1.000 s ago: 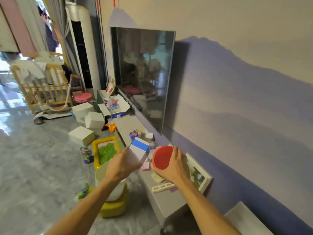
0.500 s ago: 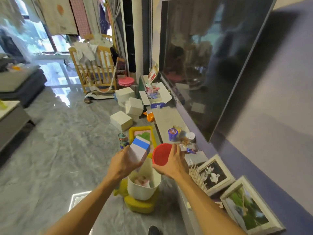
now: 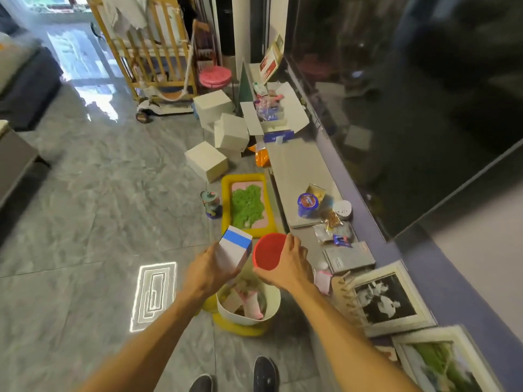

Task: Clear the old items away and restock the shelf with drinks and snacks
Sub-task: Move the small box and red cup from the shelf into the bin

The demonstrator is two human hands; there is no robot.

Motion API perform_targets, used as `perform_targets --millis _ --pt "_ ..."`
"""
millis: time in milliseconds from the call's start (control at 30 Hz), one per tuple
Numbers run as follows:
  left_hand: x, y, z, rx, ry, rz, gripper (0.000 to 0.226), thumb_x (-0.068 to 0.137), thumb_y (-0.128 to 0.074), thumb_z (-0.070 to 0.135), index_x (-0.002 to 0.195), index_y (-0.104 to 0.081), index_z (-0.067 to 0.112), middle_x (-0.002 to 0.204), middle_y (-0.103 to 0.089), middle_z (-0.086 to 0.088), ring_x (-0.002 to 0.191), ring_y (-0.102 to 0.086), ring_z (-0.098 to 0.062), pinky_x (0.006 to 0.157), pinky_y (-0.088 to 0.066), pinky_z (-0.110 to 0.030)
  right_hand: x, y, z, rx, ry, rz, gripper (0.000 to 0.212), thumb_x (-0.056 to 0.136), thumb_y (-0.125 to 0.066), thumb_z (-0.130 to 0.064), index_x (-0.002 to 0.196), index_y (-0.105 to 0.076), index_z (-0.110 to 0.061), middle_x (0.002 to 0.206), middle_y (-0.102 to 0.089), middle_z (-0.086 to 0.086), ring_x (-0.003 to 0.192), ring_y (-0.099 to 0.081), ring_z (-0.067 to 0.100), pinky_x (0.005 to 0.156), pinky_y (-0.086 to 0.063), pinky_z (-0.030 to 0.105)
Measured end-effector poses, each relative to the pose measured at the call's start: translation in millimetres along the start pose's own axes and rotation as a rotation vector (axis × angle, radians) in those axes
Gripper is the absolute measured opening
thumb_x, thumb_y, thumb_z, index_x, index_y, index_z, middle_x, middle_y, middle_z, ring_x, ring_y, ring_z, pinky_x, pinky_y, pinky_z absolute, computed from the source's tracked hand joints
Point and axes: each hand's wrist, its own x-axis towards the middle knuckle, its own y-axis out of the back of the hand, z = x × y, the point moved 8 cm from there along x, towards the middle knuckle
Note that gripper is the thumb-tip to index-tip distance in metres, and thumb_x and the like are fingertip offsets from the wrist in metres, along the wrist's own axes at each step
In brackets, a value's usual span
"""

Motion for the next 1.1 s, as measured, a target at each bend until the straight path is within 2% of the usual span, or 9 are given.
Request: perform_targets --millis 167,300,433,533,600,700,867,1000,1100 --pt "54 -58 -43 0.034 0.057 -0.076 0.082 0.067 -0.059 0.098 0.117 -0.056 0.033 0.105 -0.068 0.004 0.096 -0.07 -0.029 0.074 -0.051 -0.035 40 -60 12 0.022 -0.073 -0.046 0.149 0.052 -0.075 -0.093 0.161 -0.013 -0.012 0.159 -0.031 0.01 0.141 -0.042 0.036 0.102 -0.054 0.05" --pt "94 -133 -101 0.109 0.11 -0.12 0.107 0.058 -0.044 0.111 0.124 -0.055 0.027 0.115 -0.072 -0.002 0.099 -0.072 -0.032 0.078 -0.057 -0.039 71 -148 40 0.008 -0.135 -0.141 0.152 0.054 -0.08 -0.088 0.163 -0.007 -0.012 0.163 -0.026 0.012 0.146 -0.037 0.036 0.108 -0.05 0.049" --pt "123 -204 -160 0.156 0.109 -0.182 0.098 0.066 -0.054 0.102 0.127 -0.055 0.025 0.112 -0.069 -0.002 0.1 -0.07 -0.031 0.077 -0.052 -0.037 83 -231 75 -0.025 -0.196 -0.237 0.156 0.056 -0.076 -0.092 0.166 0.001 -0.011 0.17 -0.02 0.015 0.153 -0.032 0.037 0.117 -0.043 0.049" --pt "133 -252 -203 0.191 0.081 -0.221 0.082 0.073 -0.066 0.085 0.131 -0.046 0.031 0.116 -0.068 0.001 0.1 -0.071 -0.029 0.077 -0.058 -0.042 78 -267 94 -0.083 -0.22 -0.235 0.157 0.055 -0.072 -0.096 0.166 0.0 -0.011 0.169 -0.024 0.014 0.151 -0.037 0.034 0.116 -0.042 0.047" --pt "135 -268 -217 0.203 0.076 -0.2 0.092 0.073 -0.064 0.086 0.145 -0.038 0.035 0.124 -0.067 0.001 0.102 -0.072 -0.031 0.078 -0.06 -0.046 75 -283 101 -0.116 -0.217 -0.23 0.156 0.054 -0.069 -0.099 0.165 -0.001 -0.012 0.168 -0.026 0.014 0.151 -0.037 0.034 0.117 -0.042 0.05" --pt "134 -265 -208 0.248 0.077 -0.16 0.106 0.07 -0.057 0.094 0.154 -0.03 0.036 0.127 -0.068 -0.001 0.101 -0.073 -0.032 0.078 -0.061 -0.047 75 -297 105 -0.143 -0.214 -0.254 0.156 0.055 -0.066 -0.1 0.165 0.002 -0.014 0.17 -0.023 0.014 0.154 -0.033 0.036 0.12 -0.038 0.054" --pt "129 -261 -196 0.275 0.024 -0.117 0.108 0.071 -0.055 0.096 0.154 -0.038 0.029 0.133 -0.064 -0.002 0.107 -0.07 -0.027 0.082 -0.062 -0.044 67 -295 99 -0.108 -0.204 -0.305 0.153 0.061 -0.069 -0.095 0.167 0.008 -0.016 0.176 -0.006 0.013 0.16 -0.017 0.038 0.127 -0.027 0.058" --pt "119 -231 -167 0.276 -0.021 -0.099 0.094 0.078 -0.051 0.094 0.145 -0.047 0.027 0.129 -0.066 0.0 0.106 -0.068 -0.024 0.083 -0.06 -0.042 60 -255 89 -0.122 -0.185 -0.263 0.146 0.064 -0.063 -0.096 0.167 -0.003 -0.013 0.174 -0.015 0.012 0.158 -0.024 0.035 0.124 -0.033 0.052" --pt "117 -190 -133 0.286 -0.068 -0.117 0.107 0.079 -0.046 0.091 0.158 -0.037 0.019 0.148 -0.057 -0.005 0.122 -0.064 -0.029 0.095 -0.056 -0.046 58 -212 80 -0.09 -0.187 -0.234 0.146 0.064 -0.058 -0.099 0.168 -0.006 -0.011 0.174 -0.015 0.015 0.16 -0.02 0.036 0.127 -0.029 0.052"
